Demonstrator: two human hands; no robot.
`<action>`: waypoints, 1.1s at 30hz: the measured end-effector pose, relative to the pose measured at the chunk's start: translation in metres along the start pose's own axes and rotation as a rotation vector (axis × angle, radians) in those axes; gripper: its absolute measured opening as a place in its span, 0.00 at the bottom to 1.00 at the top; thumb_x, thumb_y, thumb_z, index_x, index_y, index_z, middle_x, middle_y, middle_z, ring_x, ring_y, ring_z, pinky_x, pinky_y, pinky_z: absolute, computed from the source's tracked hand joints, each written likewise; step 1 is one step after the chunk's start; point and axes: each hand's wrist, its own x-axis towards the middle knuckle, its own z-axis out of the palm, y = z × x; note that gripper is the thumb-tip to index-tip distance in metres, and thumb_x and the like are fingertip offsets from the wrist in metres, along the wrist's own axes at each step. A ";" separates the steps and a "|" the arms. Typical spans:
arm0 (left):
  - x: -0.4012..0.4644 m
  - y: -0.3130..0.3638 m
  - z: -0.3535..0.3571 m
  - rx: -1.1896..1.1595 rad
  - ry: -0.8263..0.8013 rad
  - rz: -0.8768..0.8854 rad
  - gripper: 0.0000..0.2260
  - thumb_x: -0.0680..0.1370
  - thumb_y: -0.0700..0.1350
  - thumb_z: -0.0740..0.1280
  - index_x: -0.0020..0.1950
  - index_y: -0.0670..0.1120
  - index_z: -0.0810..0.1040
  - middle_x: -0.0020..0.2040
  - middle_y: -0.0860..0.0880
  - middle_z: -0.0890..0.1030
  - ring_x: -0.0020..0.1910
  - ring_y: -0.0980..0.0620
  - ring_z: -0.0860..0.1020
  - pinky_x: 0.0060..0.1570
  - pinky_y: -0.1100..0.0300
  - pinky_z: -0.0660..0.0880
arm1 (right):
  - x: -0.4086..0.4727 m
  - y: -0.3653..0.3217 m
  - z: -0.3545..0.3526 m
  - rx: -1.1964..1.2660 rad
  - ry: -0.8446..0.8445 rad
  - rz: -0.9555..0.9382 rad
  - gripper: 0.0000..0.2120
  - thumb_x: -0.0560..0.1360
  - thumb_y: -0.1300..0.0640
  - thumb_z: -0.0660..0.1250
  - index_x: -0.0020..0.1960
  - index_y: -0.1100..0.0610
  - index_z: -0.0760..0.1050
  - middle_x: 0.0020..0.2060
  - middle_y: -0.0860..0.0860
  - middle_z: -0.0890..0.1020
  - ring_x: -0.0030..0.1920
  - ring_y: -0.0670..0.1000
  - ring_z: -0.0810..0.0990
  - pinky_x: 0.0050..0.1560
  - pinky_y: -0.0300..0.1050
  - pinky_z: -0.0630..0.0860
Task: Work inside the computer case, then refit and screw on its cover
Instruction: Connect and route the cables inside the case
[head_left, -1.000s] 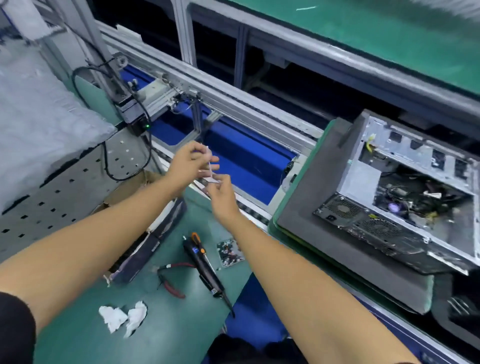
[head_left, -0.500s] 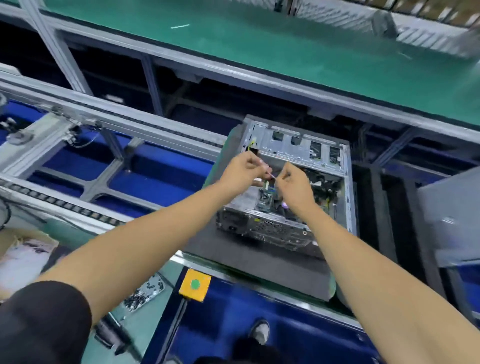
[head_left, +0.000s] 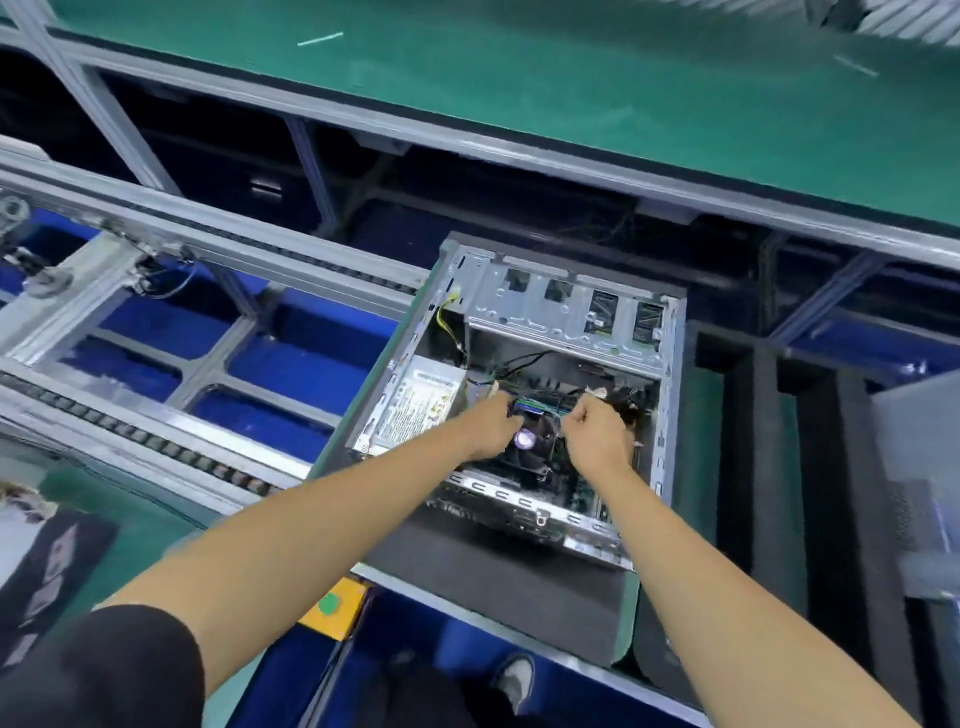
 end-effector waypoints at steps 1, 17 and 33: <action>-0.001 -0.001 0.001 -0.003 -0.008 -0.010 0.25 0.86 0.47 0.59 0.82 0.44 0.57 0.72 0.39 0.73 0.61 0.42 0.78 0.57 0.54 0.73 | 0.001 0.000 0.002 0.014 -0.003 -0.005 0.14 0.80 0.58 0.65 0.37 0.51 0.66 0.28 0.49 0.74 0.35 0.57 0.75 0.51 0.50 0.69; 0.011 0.028 -0.082 -0.172 0.788 -0.116 0.23 0.77 0.35 0.68 0.68 0.37 0.61 0.67 0.37 0.63 0.62 0.39 0.66 0.55 0.55 0.65 | -0.004 -0.003 0.008 0.006 0.067 -0.053 0.14 0.78 0.57 0.65 0.36 0.50 0.67 0.36 0.46 0.81 0.42 0.53 0.77 0.54 0.50 0.67; 0.029 0.003 -0.093 0.340 0.213 0.377 0.07 0.82 0.42 0.59 0.51 0.52 0.76 0.50 0.52 0.76 0.47 0.49 0.75 0.48 0.53 0.73 | -0.009 -0.015 -0.002 -0.228 0.183 -0.433 0.08 0.77 0.62 0.62 0.44 0.51 0.67 0.42 0.45 0.75 0.31 0.50 0.72 0.29 0.44 0.68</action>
